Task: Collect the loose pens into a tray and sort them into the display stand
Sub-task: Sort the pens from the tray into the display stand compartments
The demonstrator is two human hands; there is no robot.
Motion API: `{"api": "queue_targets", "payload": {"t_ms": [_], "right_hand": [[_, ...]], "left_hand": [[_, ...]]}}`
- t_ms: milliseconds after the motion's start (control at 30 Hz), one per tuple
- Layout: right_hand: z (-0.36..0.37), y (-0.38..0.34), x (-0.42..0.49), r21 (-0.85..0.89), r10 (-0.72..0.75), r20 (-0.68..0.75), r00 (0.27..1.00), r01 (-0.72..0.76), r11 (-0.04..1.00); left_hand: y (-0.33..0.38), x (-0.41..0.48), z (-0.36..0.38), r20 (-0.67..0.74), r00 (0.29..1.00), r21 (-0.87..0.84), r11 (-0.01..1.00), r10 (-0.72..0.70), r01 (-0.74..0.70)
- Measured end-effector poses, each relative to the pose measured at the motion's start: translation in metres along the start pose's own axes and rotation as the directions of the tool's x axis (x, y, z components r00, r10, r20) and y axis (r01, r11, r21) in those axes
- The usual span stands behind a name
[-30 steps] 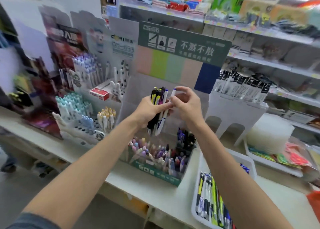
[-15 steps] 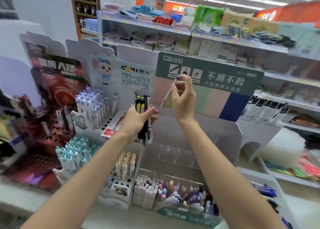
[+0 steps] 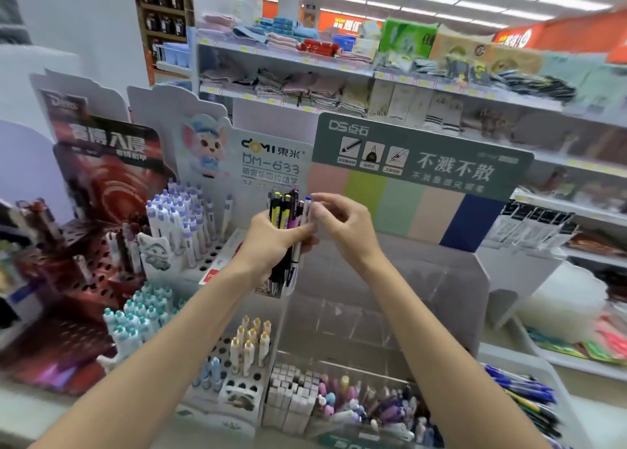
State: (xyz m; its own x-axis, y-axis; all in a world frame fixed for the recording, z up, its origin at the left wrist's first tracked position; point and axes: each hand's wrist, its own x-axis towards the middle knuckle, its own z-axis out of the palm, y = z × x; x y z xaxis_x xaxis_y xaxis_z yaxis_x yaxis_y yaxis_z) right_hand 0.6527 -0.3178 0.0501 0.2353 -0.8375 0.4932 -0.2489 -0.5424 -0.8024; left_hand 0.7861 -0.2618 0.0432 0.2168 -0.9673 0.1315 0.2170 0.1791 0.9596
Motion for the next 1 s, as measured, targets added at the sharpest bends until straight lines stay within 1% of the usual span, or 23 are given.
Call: {"api": "queue_targets", "payload": {"t_ms": [33, 100, 167, 200, 267, 333, 400, 467, 533, 567, 633, 667, 733, 767, 800, 833, 900, 967, 1000], "right_hand": [[0.0, -0.007, -0.001, 0.087, 0.029, 0.044, 0.999, -0.033, 0.996], [-0.001, -0.014, -0.001, 0.182, 0.05, 0.076, 0.996, -0.063, 0.981], [-0.004, -0.016, 0.004, 0.253, 0.075, 0.023, 0.997, -0.078, 0.964], [-0.009, -0.016, 0.009, 0.279, 0.083, -0.045, 0.996, -0.067, 0.958], [-0.021, -0.015, 0.021, 0.267, 0.077, -0.235, 0.969, -0.012, 0.964], [-0.031, -0.012, 0.031, 0.226, 0.034, -0.407, 0.913, 0.065, 0.972], [-0.035, -0.01, 0.037, 0.147, -0.068, -0.506, 0.86, 0.164, 0.975], [-0.034, -0.007, 0.039, 0.026, -0.178, -0.544, 0.82, 0.228, 0.973], [-0.029, -0.002, 0.038, -0.098, -0.251, -0.525, 0.813, 0.235, 0.967], [-0.024, 0.003, 0.035, -0.16, -0.279, -0.483, 0.83, 0.23, 0.96], [-0.013, 0.015, 0.029, -0.261, -0.291, -0.344, 0.893, 0.206, 0.943], [-0.008, 0.021, 0.026, -0.287, -0.251, -0.254, 0.934, 0.175, 0.942], [-0.001, 0.029, 0.023, -0.283, -0.101, -0.073, 0.992, 0.076, 0.956], [-0.001, 0.031, 0.021, -0.285, -0.04, -0.01, 0.999, 0.035, 0.958], [-0.003, 0.032, 0.019, -0.302, -0.013, 0.021, 1.0, 0.018, 0.953], [-0.006, 0.031, 0.017, -0.316, -0.017, 0.019, 1.0, 0.022, 0.949], [-0.014, 0.025, 0.012, -0.279, -0.08, -0.059, 0.995, 0.061, 0.958], [-0.021, 0.014, 0.008, -0.137, -0.072, -0.094, 0.993, 0.058, 0.989], [-0.024, 0.007, 0.008, -0.043, -0.034, -0.068, 0.997, 0.031, 0.999]], "left_hand": [[0.001, 0.001, 0.003, 0.008, 1.0, 0.0, 1.0, 0.008, -0.008], [0.0, 0.003, 0.009, 0.017, 1.0, -0.01, 1.0, 0.006, -0.005], [-0.001, 0.005, 0.009, 0.013, 1.0, -0.038, 0.999, -0.007, 0.007], [-0.001, 0.007, 0.008, -0.012, 1.0, -0.04, 0.999, -0.013, 0.012], [-0.001, 0.012, 0.003, -0.08, 0.996, -0.057, 0.998, -0.03, 0.025], [0.0, 0.013, -0.001, -0.079, 0.995, -0.146, 0.988, -0.067, 0.055], [0.0, 0.013, -0.005, -0.049, 0.996, -0.168, 0.983, -0.08, 0.071], [0.0, 0.013, -0.008, -0.046, 0.997, -0.121, 0.991, -0.069, 0.063], [0.0, 0.013, -0.01, -0.048, 0.998, -0.084, 0.995, -0.051, 0.047], [0.0, 0.013, -0.011, -0.044, 0.998, -0.071, 0.997, -0.045, 0.042], [-0.001, 0.01, -0.011, -0.027, 0.999, -0.05, 0.998, -0.032, 0.03], [-0.001, 0.009, -0.009, -0.017, 1.0, -0.044, 0.999, -0.023, 0.022], [-0.001, 0.008, -0.007, 0.001, 1.0, -0.033, 0.999, -0.007, 0.007], [-0.001, 0.007, -0.007, 0.011, 1.0, -0.025, 1.0, -0.002, 0.002], [-0.001, 0.007, -0.006, 0.02, 1.0, -0.015, 1.0, 0.002, -0.002], [-0.001, 0.006, -0.005, 0.027, 1.0, -0.01, 1.0, 0.006, -0.005], [-0.002, 0.007, -0.002, 0.03, 0.999, -0.017, 1.0, 0.018, -0.017], [-0.003, 0.008, 0.005, 0.023, 0.999, -0.028, 0.999, 0.036, -0.035], [-0.003, 0.009, 0.01, 0.028, 0.999, -0.027, 0.999, 0.043, -0.043]]}}
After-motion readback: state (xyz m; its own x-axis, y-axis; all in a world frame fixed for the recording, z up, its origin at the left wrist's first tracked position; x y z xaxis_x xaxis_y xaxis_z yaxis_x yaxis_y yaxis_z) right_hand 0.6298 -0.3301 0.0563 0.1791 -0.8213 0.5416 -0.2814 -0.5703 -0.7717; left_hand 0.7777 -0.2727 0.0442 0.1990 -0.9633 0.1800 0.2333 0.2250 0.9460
